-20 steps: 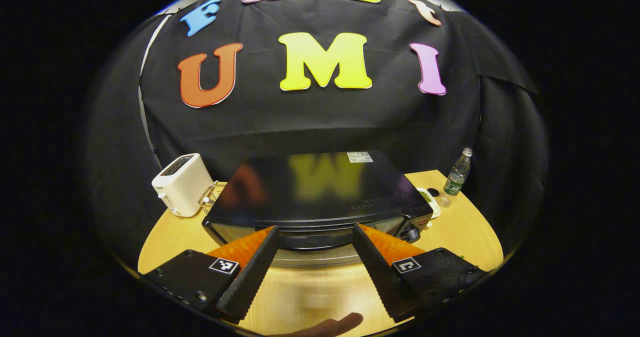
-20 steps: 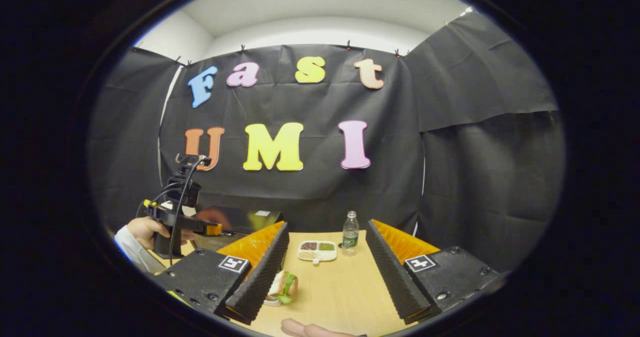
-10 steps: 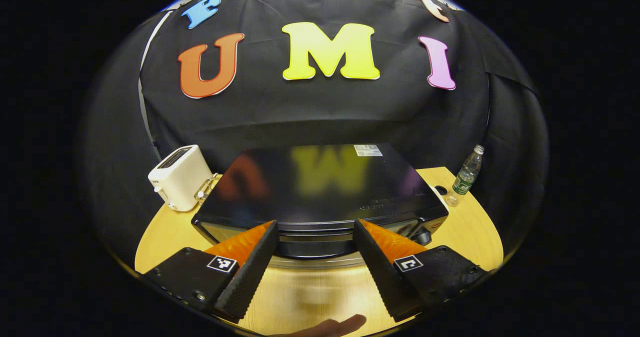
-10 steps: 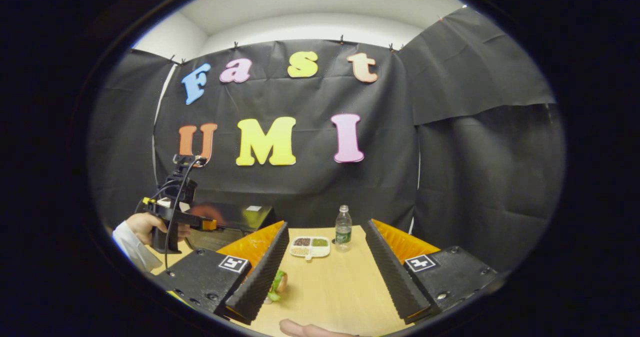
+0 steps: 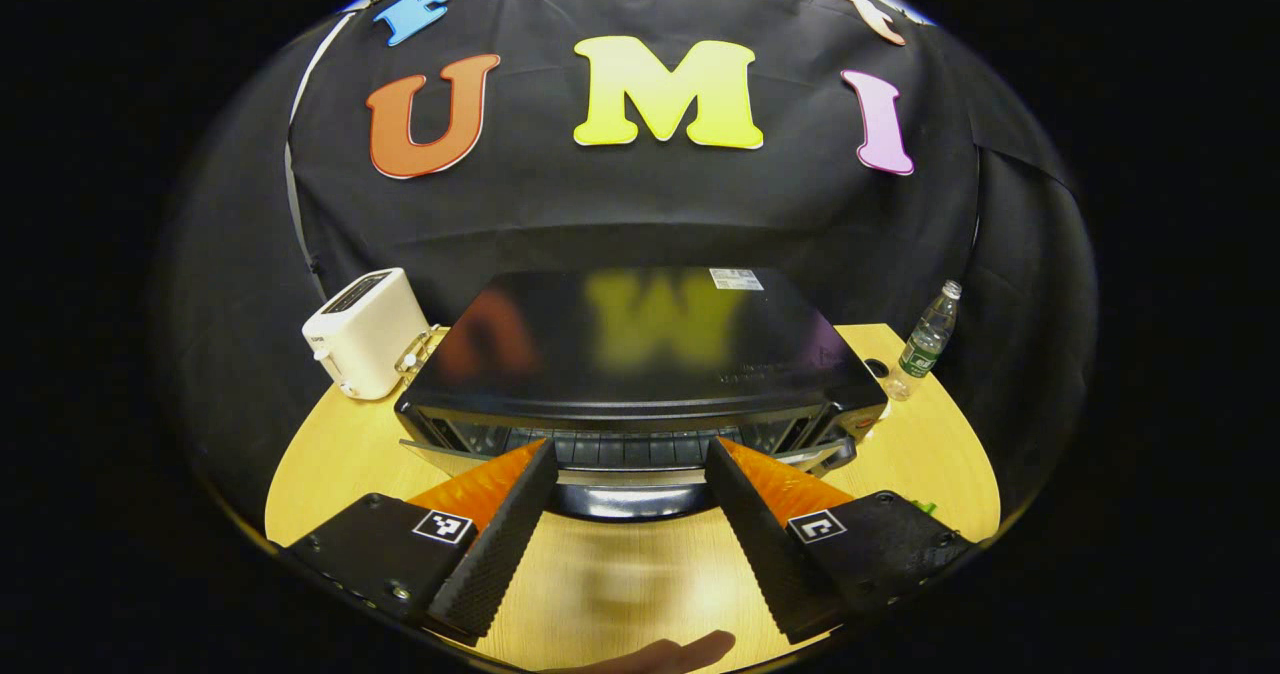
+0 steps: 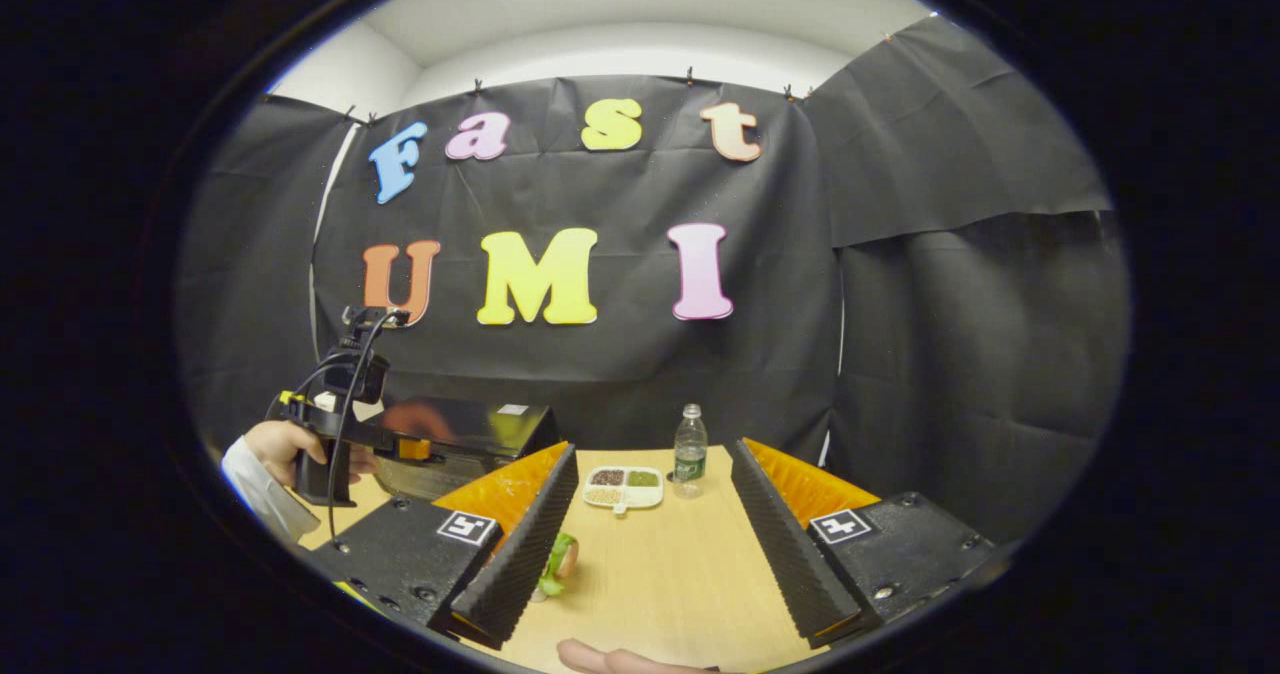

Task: Open the electric oven with the left hand, put the food in, and close the electric oven.

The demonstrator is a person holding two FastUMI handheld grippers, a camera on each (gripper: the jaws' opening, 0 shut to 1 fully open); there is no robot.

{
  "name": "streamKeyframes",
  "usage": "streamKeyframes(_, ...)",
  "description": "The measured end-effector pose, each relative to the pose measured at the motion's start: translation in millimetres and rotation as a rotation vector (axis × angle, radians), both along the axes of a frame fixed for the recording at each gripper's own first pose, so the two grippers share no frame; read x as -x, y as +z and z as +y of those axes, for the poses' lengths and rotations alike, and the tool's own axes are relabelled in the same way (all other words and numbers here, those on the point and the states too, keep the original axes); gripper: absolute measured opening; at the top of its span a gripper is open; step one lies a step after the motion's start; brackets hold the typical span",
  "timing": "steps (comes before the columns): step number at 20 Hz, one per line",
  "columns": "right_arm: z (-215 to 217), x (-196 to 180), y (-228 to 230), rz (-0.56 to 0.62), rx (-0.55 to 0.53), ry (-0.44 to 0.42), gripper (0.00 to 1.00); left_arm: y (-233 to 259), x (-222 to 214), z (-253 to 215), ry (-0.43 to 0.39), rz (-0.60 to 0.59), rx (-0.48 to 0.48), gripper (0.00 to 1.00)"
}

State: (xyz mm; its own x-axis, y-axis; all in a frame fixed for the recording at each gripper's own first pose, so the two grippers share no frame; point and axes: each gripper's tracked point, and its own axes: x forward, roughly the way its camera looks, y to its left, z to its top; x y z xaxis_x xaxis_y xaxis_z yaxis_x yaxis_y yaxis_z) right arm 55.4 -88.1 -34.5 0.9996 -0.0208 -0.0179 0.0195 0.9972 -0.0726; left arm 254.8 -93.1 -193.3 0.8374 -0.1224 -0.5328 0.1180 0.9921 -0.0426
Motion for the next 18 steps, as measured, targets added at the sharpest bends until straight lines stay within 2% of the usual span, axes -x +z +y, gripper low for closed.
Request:
streamKeyframes(7, 7, 13, -1, -0.006, 0.004, 0.007, 0.99, -24, 53, 2, -0.001, -0.020, 0.014, 0.98)
streamKeyframes(18, 16, 34, 25, -0.063, 0.002, 0.005, 0.99, -80, 107, 0, 0.006, -0.029, 0.021, 0.95)
